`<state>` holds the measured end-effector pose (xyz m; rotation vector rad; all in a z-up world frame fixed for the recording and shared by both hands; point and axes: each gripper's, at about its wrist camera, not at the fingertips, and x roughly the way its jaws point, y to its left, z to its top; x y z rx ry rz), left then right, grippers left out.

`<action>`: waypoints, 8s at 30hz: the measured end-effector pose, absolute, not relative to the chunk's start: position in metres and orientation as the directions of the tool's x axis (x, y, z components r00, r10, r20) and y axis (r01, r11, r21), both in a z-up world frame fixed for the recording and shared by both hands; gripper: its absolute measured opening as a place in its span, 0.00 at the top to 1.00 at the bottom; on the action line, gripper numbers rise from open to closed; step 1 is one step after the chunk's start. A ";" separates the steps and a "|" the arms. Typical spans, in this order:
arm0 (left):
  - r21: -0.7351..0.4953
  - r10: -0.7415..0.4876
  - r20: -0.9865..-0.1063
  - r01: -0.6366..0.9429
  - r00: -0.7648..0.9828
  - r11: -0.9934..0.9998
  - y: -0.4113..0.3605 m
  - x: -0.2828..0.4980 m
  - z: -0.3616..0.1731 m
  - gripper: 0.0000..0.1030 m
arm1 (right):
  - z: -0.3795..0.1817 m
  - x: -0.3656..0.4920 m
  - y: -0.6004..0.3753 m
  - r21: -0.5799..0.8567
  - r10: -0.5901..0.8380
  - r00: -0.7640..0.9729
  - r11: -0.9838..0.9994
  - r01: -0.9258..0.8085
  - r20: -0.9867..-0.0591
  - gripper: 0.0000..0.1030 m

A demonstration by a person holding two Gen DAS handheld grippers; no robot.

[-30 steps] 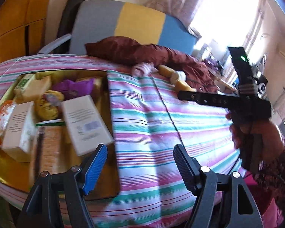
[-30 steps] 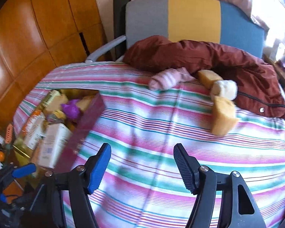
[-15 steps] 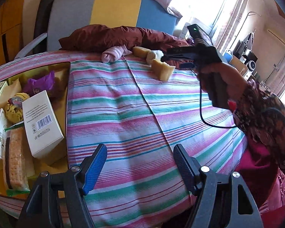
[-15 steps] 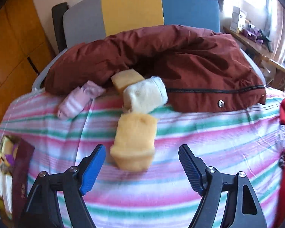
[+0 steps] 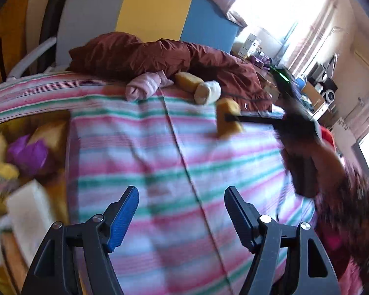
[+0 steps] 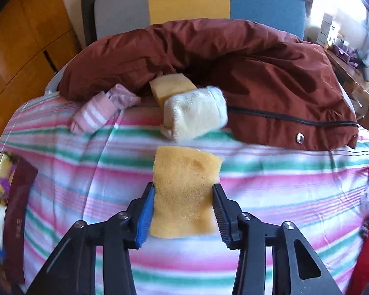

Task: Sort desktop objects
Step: 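Grasp a yellow sponge with the right tool while the left tool grasps the pink striped sock, then carry the yellow sponge and pink sock to the gold tray and release both, then move both tools back from the gold tray to the remaining items, then grasp the white sock with the right tool while the left tool grasps the last yellow sponge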

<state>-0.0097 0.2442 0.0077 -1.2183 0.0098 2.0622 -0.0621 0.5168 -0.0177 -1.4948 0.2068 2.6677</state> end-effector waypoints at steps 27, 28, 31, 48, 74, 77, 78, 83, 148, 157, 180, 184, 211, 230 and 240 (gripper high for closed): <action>0.015 0.266 -0.881 -0.586 -0.391 -0.810 0.396 -0.208 -0.058 0.30 | -0.027 -0.035 0.566 0.388 -0.230 -0.510 -0.893 -0.227 -0.829 0.57; 0.031 0.255 -0.881 -0.587 -0.399 -0.809 0.397 -0.208 -0.060 0.30 | -0.028 -0.035 0.566 0.390 -0.232 -0.510 -0.892 -0.228 -0.828 0.57; 0.021 0.267 -0.868 -0.567 -0.419 -0.823 0.390 -0.208 -0.059 0.50 | -0.029 -0.036 0.566 0.393 -0.234 -0.511 -0.891 -0.229 -0.827 0.57; -0.144 0.353 -0.781 -0.401 -0.516 -0.905 0.318 -0.105 -0.058 0.78 | -0.031 -0.036 0.570 0.409 -0.241 -0.526 -0.883 -0.231 -0.816 0.57; -0.275 0.592 -0.708 -0.623 -0.384 -0.732 0.253 0.058 -0.033 0.81 | -0.015 -0.028 0.513 0.370 -0.282 -0.569 -0.928 -0.042 -0.772 0.57; -0.257 0.620 -0.682 -0.668 -0.387 -0.699 0.238 0.077 -0.018 0.81 | -0.012 -0.027 0.510 0.338 -0.263 -0.591 -0.941 -0.017 -0.763 0.58; -0.253 0.628 -0.673 -0.677 -0.391 -0.691 0.231 0.082 -0.014 0.81 | -0.011 -0.026 0.507 0.316 -0.252 -0.600 -0.949 -0.002 -0.759 0.58; -0.241 0.637 -0.632 -0.670 -0.440 -0.702 0.185 0.092 0.010 0.81 | -0.007 -0.026 0.491 0.257 -0.238 -0.624 -0.964 0.060 -0.745 0.57; -0.459 0.409 -0.635 -0.107 -0.655 -0.882 -0.090 0.022 0.007 0.48 | 0.021 0.033 0.164 0.139 -0.435 -0.443 -0.818 0.558 -0.784 0.39; -0.459 0.432 -0.607 -0.150 -0.666 -0.876 -0.075 0.028 0.012 0.48 | 0.050 0.049 0.204 0.242 -0.510 -0.451 -0.815 0.527 -0.733 0.74; -0.413 0.470 -0.658 -0.240 -0.588 -0.879 -0.007 0.031 0.020 0.36 | 0.051 0.041 0.256 0.218 -0.406 -0.554 -0.901 0.376 -0.727 0.33; -0.404 0.506 -0.667 -0.306 -0.547 -0.862 0.024 0.029 0.023 0.25 | 0.032 0.030 0.308 0.194 -0.280 -0.550 -0.958 0.210 -0.787 0.31; -0.369 0.607 -0.748 -0.591 -0.269 -0.717 0.206 0.049 0.016 0.25 | -0.019 -0.102 0.551 0.441 -0.103 -0.617 -0.791 -0.425 -0.780 0.29; -0.462 0.640 -0.725 -0.508 -0.255 -0.727 0.211 0.016 0.015 0.25 | -0.012 -0.075 0.591 0.383 -0.042 -0.626 -0.821 -0.422 -0.779 0.11; -0.414 0.606 -0.762 -0.549 -0.229 -0.727 0.258 -0.013 0.017 0.25 | -0.031 -0.092 0.566 0.284 -0.074 -0.534 -0.903 -0.323 -0.842 0.33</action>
